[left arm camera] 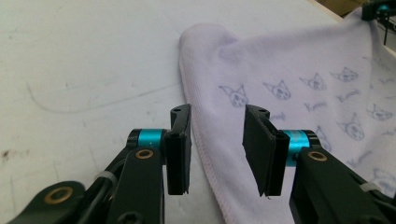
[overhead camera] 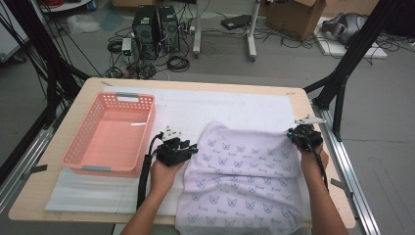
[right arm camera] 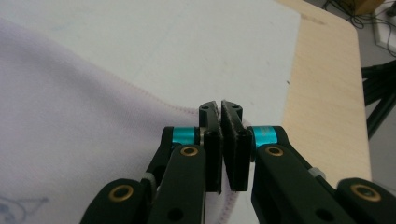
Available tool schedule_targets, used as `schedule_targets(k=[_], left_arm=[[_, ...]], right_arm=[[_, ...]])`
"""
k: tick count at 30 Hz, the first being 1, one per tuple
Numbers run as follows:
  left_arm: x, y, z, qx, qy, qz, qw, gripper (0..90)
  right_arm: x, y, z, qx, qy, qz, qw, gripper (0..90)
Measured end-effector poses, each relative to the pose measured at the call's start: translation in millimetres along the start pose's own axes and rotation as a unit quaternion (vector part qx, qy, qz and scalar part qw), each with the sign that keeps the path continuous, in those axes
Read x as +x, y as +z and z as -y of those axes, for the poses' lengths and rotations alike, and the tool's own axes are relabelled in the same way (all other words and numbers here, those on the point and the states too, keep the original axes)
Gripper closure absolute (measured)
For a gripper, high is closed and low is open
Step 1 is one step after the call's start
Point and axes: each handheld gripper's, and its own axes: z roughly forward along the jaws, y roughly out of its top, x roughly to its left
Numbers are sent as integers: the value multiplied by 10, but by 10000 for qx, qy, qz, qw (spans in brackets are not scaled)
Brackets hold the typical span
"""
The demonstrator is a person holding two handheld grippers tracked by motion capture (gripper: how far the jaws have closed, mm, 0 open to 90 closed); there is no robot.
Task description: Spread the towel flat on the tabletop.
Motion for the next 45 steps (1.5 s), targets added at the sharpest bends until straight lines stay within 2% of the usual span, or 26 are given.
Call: schedule_targets(k=[3,4,5,6,8,9,10,13,18,20,22,23,25,26,28,31,33,34,35,37,38,40,42,45], left_arm=[[26,99,-84,71,2,-66,10000,633],[40,130,-109,84,-1,-117,9999,641],[61,167,-137,117,-17,-151,9998,663],[84,206,-164,185,-32,-173,9997,699],[131,285,-183,96,-120,-300,9994,770],[159,332,-186,144,-215,-343,9991,805],[186,384,-192,291,-242,-392,9985,812],[189,534,-222,431,-211,-407,9980,817],[104,727,-315,458,-66,-473,9978,725],[57,785,-301,381,11,-547,9978,707],[23,857,-256,481,107,-603,9970,676],[1,865,-256,458,213,-661,9965,661],[-25,876,-254,420,176,-633,9970,616],[-42,882,-250,437,223,-611,9969,573],[-90,893,-242,424,408,-603,9964,541],[-126,901,-237,477,569,-521,9959,626],[-147,903,-237,506,713,-425,9953,819],[-152,907,-242,517,669,-469,9953,865],[-141,895,-257,560,532,-588,9953,869],[-64,836,-283,505,399,-989,9930,872],[1,792,-301,496,260,-1069,9927,873],[115,679,-322,404,221,-1305,9904,874],[219,561,-322,340,119,-1581,9868,874],[377,397,-269,151,-224,-1818,9830,873]], right_arm=[[-57,-35,58,-70,275,13,9996,837],[-67,-36,72,-66,365,-46,9993,726],[-70,-44,82,-87,419,-64,9991,671],[-67,-70,92,-172,451,-104,9988,668],[-58,-135,104,-312,441,-171,9984,653],[-54,-163,108,-365,433,-247,9981,644],[-43,-189,114,-409,438,-341,9976,634],[12,-255,131,-466,306,-524,9971,625],[98,-320,157,-527,120,-765,9956,619],[116,-329,167,-553,64,-829,9950,618],[129,-333,176,-542,33,-885,9946,618],[132,-333,181,-537,17,-904,9945,618],[129,-332,190,-523,20,-942,9942,618],[130,-329,193,-517,26,-942,9942,618],[136,-323,197,-512,51,-948,9942,618],[148,-305,202,-484,43,-956,9942,619],[158,-289,209,-449,69,-958,9944,619],[164,-284,211,-431,90,-953,9945,620],[165,-276,214,-430,80,-956,9945,620],[165,-276,215,-417,88,-956,9945,621],[156,-280,216,-425,89,-946,9946,621],[140,-286,218,-465,145,-962,9942,621],[124,-284,222,-484,175,-946,9942,621],[104,-260,225,-497,276,-952,9938,621]])
